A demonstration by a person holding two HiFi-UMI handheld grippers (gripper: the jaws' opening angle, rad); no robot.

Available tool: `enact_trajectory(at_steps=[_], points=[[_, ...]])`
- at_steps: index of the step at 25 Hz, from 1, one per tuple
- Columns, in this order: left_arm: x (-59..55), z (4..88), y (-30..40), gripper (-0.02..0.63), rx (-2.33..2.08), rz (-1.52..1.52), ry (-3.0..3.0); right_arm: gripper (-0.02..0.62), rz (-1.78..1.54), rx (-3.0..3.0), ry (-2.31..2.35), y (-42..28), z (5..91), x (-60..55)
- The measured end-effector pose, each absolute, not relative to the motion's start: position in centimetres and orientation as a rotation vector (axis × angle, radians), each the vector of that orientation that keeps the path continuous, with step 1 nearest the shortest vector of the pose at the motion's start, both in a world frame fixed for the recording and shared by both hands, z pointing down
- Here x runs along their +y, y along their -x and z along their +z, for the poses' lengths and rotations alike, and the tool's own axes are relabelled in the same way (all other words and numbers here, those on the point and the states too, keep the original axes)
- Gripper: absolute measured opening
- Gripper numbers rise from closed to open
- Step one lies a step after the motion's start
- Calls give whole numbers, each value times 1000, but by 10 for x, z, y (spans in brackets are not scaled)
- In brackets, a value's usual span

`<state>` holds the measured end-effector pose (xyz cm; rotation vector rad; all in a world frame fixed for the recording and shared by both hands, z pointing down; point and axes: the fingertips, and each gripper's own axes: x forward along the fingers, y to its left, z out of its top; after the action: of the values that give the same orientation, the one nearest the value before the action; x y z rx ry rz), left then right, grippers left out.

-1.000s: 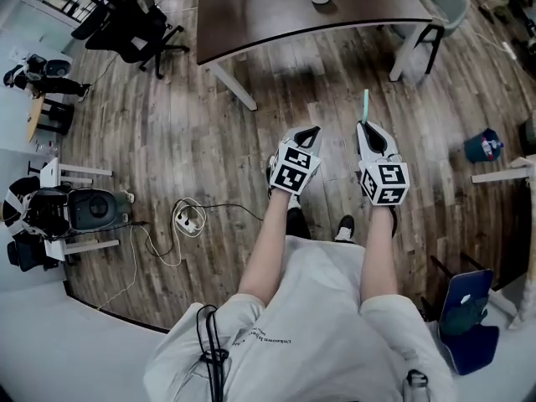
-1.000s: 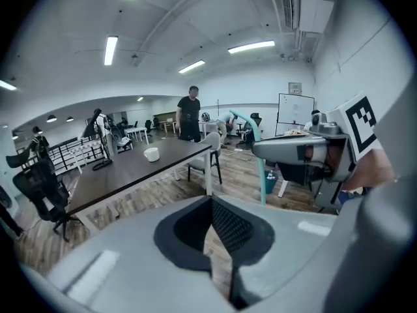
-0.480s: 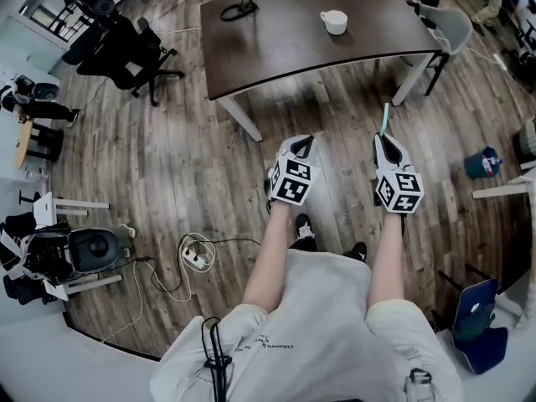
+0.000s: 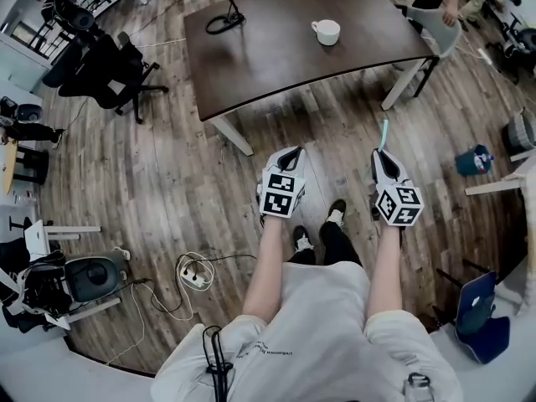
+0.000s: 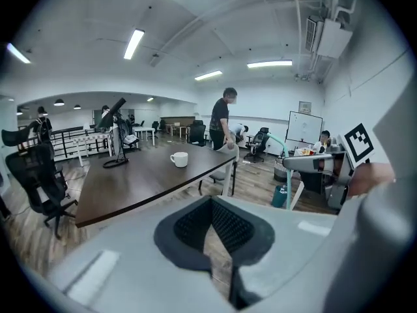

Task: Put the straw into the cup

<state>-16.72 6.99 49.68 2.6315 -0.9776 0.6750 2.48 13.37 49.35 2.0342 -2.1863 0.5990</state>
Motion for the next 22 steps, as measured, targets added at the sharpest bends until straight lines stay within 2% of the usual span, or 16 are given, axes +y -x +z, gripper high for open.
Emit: enact_trajectory(at_steps=[7, 13, 22], points=[[32, 506, 179, 2, -1009, 735, -2588, 48, 699, -2232, -2034, -26, 505, 68], [-44, 474, 175, 2, -1151, 693, -2587, 48, 649, -2352, -1948, -30, 488, -12], [-128, 456, 76, 2, -1105, 719, -2660, 48, 647, -2455, -1987, -84, 456, -110]])
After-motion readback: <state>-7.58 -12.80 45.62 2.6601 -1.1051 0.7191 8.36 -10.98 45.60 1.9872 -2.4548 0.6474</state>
